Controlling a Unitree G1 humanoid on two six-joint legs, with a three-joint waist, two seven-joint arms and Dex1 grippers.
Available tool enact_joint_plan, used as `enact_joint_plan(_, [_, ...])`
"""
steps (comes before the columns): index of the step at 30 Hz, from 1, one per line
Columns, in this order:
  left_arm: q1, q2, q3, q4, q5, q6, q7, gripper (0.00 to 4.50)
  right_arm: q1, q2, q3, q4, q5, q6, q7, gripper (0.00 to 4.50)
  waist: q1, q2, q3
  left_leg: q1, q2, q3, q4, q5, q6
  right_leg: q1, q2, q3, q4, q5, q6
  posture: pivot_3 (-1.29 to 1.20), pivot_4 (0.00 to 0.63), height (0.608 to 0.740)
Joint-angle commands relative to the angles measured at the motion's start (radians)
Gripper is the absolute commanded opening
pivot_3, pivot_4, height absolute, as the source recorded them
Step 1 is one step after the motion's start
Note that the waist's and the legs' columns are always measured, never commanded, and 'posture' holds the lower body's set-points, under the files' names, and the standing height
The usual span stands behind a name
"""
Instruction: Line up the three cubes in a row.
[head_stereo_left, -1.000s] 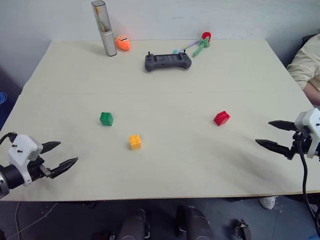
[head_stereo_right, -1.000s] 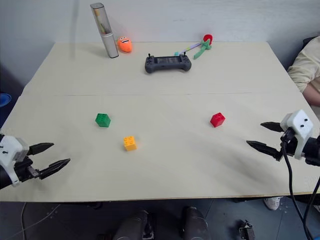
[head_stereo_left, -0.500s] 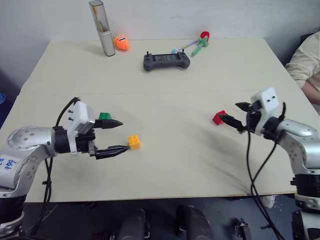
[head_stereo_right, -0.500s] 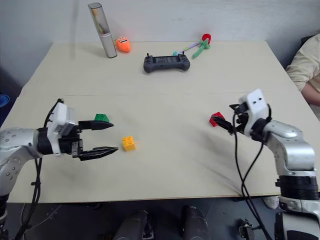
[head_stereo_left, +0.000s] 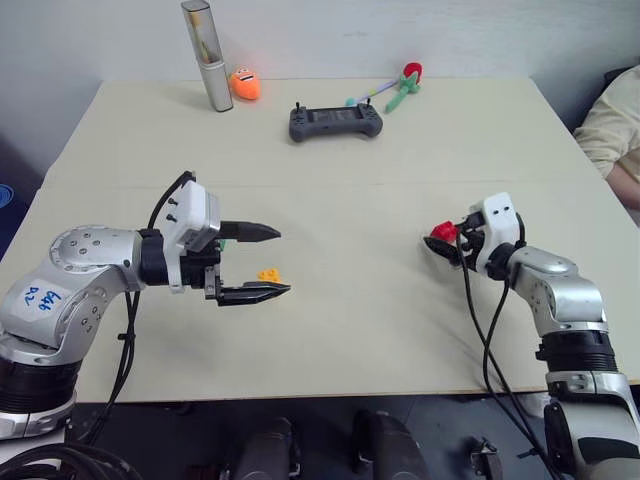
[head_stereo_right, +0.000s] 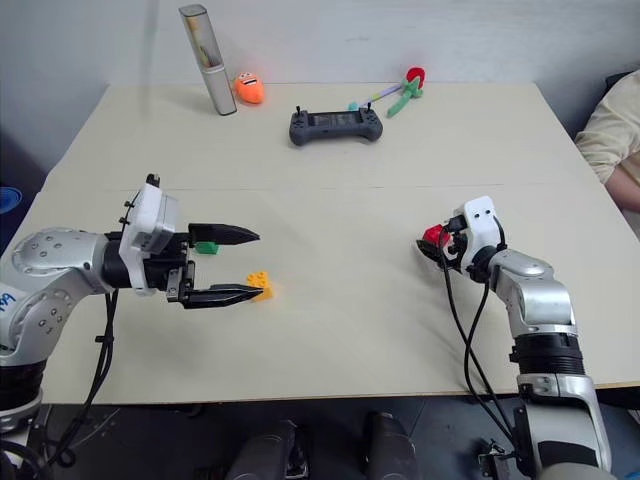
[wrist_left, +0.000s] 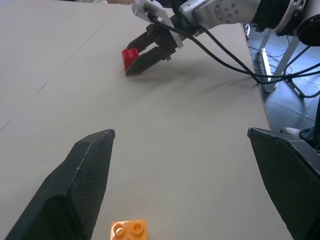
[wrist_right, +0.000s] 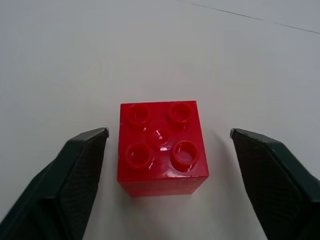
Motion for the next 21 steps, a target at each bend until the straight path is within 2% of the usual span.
enact_joint_plan(1, [-0.008, -0.002, -0.001, 0.002, 0.009, -0.022, -0.009, 4.50, -0.007, 0.003, 0.005, 0.002, -0.003, -0.055, 0.041, 2.95, 0.000, 0.000, 0.000, 0.000, 0.000, 0.000, 0.000, 0.000, 0.000, 0.000, 0.000, 0.000, 0.000, 0.000, 0.000, 0.00, 0.150, 0.740])
enact_joint_plan(5, [-0.008, -0.001, -0.006, 0.007, 0.018, -0.028, -0.017, 4.50, 0.004, -0.010, 0.011, 0.002, -0.002, -0.078, 0.088, 1.57, 0.001, 0.000, 0.000, 0.000, 0.000, 0.000, 0.000, 0.000, 0.000, 0.000, 0.000, 0.000, 0.000, 0.000, 0.000, 0.00, 0.150, 0.740])
enact_joint_plan(9, [-0.012, 0.001, -0.019, 0.014, 0.031, -0.041, -0.026, 4.50, 0.027, -0.042, 0.019, -0.043, 0.018, -0.124, 0.215, 1.51, 0.002, 0.000, 0.000, 0.000, 0.000, 0.000, 0.000, 0.000, 0.000, 0.000, 0.000, 0.000, 0.000, 0.000, 0.000, 0.00, 0.150, 0.740])
enact_joint_plan(14, [-0.002, 0.027, -0.052, 0.018, 0.057, -0.067, -0.084, 4.50, 0.182, -0.175, 0.111, -0.365, 0.117, -0.243, 0.619, 1.51, 0.003, 0.000, 0.000, 0.000, 0.000, -0.001, 0.000, 0.000, 0.000, 0.000, 0.000, 0.000, -0.001, 0.000, 0.000, 0.00, 0.150, 0.740])
enact_joint_plan(17, [0.027, 0.059, -0.084, 0.011, 0.092, -0.112, -0.147, 4.50, 0.243, -0.219, 0.162, -0.466, 0.119, -0.286, 0.705, 1.51, 0.003, 0.000, 0.000, 0.000, 0.000, -0.001, 0.000, 0.000, 0.000, 0.001, 0.001, -0.001, -0.001, 0.000, 0.000, 0.00, 0.150, 0.740])
enact_joint_plan(21, [0.047, 0.073, -0.106, 0.009, 0.117, -0.157, -0.195, 4.50, 0.269, -0.219, 0.205, -0.482, 0.074, -0.371, 0.736, 1.51, 0.003, 0.000, 0.000, 0.001, 0.000, 0.000, 0.000, 0.000, 0.000, 0.001, -0.001, 0.000, 0.000, 0.000, 0.001, 0.00, 0.150, 0.740])
